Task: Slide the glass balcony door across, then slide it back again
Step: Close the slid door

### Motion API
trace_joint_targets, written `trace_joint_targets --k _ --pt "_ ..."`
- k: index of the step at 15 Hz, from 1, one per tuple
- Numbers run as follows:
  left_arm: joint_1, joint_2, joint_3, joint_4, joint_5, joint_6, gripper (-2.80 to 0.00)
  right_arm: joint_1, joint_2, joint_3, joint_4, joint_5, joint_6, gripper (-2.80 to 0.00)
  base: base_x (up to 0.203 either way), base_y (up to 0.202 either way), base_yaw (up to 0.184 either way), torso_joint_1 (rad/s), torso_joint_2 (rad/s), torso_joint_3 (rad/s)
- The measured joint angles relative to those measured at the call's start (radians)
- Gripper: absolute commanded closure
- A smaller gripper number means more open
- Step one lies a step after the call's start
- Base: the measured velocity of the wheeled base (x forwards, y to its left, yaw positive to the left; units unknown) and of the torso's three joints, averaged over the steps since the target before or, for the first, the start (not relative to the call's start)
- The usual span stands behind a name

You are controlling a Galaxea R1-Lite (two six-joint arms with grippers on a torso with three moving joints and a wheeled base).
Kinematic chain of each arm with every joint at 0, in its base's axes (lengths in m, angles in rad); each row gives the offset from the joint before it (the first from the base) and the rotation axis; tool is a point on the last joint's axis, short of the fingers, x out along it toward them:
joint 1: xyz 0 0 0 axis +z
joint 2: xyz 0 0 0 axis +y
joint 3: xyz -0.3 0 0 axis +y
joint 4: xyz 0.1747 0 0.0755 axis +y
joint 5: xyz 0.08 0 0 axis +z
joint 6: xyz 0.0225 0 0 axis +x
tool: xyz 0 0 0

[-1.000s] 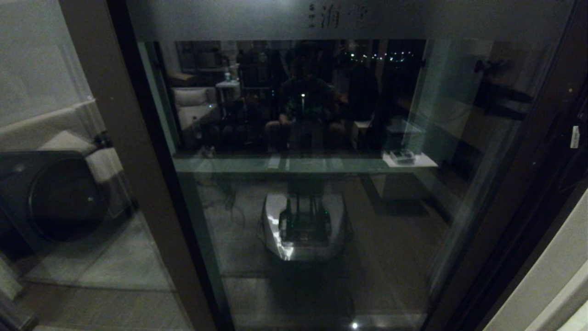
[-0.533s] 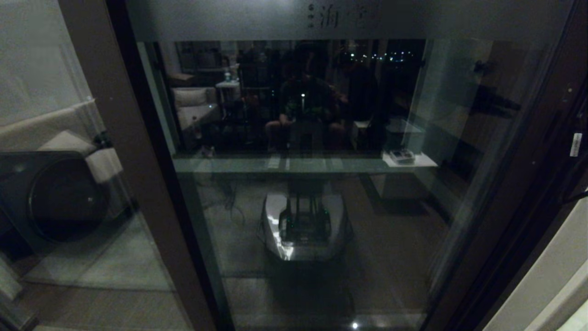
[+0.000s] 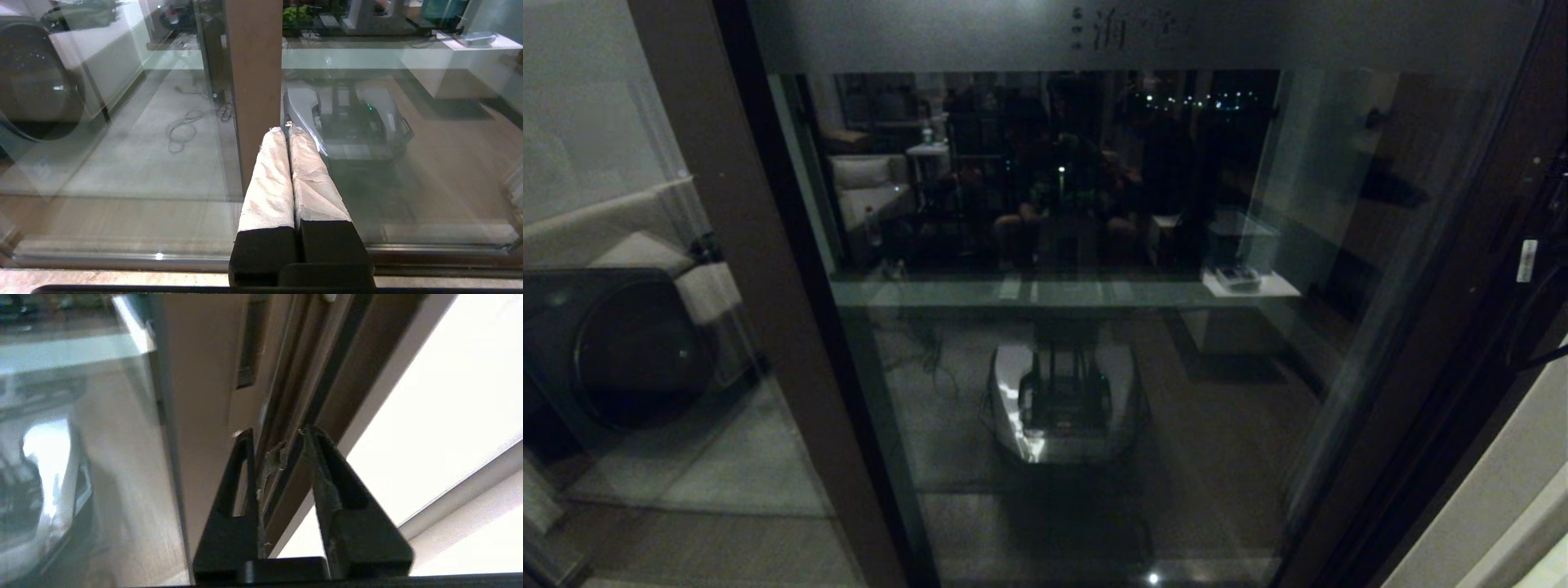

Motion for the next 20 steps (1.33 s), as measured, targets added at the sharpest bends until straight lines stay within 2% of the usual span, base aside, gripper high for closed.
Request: trace_joint_targets --k 8,11,14,17,20 --pt "0.000 0.000 0.000 0.000 0.000 0.000 0.00 0.024 0.019 -0.016 0.022 -0.017 0.001 0.00 0.000 0.000 0.000 0.000 0.00 0.000" --pt "0.000 0.000 0.000 0.000 0.000 0.000 0.00 0.078 0.030 -0.037 0.042 -0.106 -0.004 0.00 0.000 0.000 0.000 0.000 0.00 0.000" --pt "0.000 0.000 0.000 0.000 0.000 0.000 0.00 0.113 0.043 -0.088 0.129 -0.174 -0.002 0.00 0.000 0.000 0.000 0.000 0.00 0.000" --pt "0.000 0.000 0.000 0.000 0.000 0.000 0.00 0.115 0.069 -0.168 0.157 -0.232 -0.002 0.00 0.000 0.000 0.000 0.000 0.00 0.000" --pt "0.000 0.000 0.000 0.000 0.000 0.000 0.00 0.071 0.080 -0.254 0.183 -0.256 -0.002 0.00 0.000 0.000 0.000 0.000 0.00 0.000"
